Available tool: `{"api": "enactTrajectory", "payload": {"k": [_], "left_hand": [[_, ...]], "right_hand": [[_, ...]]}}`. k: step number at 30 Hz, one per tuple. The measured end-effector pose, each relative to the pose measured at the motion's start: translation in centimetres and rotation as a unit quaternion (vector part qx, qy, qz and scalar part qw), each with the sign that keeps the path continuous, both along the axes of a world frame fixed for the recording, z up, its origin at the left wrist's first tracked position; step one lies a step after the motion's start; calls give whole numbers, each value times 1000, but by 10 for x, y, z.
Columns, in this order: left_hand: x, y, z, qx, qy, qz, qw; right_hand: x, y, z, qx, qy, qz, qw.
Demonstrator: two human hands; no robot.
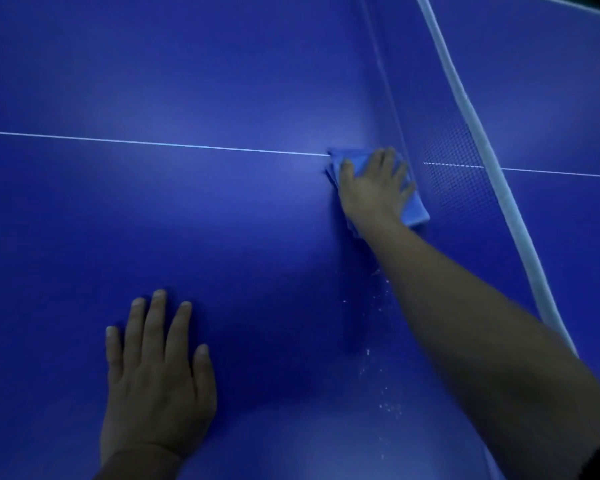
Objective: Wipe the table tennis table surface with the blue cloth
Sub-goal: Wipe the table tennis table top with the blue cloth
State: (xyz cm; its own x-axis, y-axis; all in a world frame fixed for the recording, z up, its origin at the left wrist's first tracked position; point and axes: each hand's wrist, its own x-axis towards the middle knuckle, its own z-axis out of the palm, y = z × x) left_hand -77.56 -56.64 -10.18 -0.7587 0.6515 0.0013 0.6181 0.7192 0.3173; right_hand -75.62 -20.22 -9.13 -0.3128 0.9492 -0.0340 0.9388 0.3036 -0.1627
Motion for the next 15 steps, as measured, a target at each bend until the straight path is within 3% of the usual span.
{"api": "enactTrajectory", "payload": {"k": [2, 5, 9, 12, 15], "left_hand": [[0, 1, 0, -5, -3, 0, 1000], [1, 0, 0, -10, -1, 0, 1000], [0, 1, 0, -6, 2, -3, 1000], [1, 1, -1, -7, 0, -4, 1000], [1, 1, -1, -1, -5, -3, 1000]], "right_hand": [[36, -37, -2, 18, 1, -7, 1000], [40, -74, -6, -3, -28, 84, 996], [-27, -20, -4, 17, -19, 137, 990], [-44, 35, 0, -21, -10, 67, 998], [-7, 38, -4, -29, 6, -11, 999]]}}
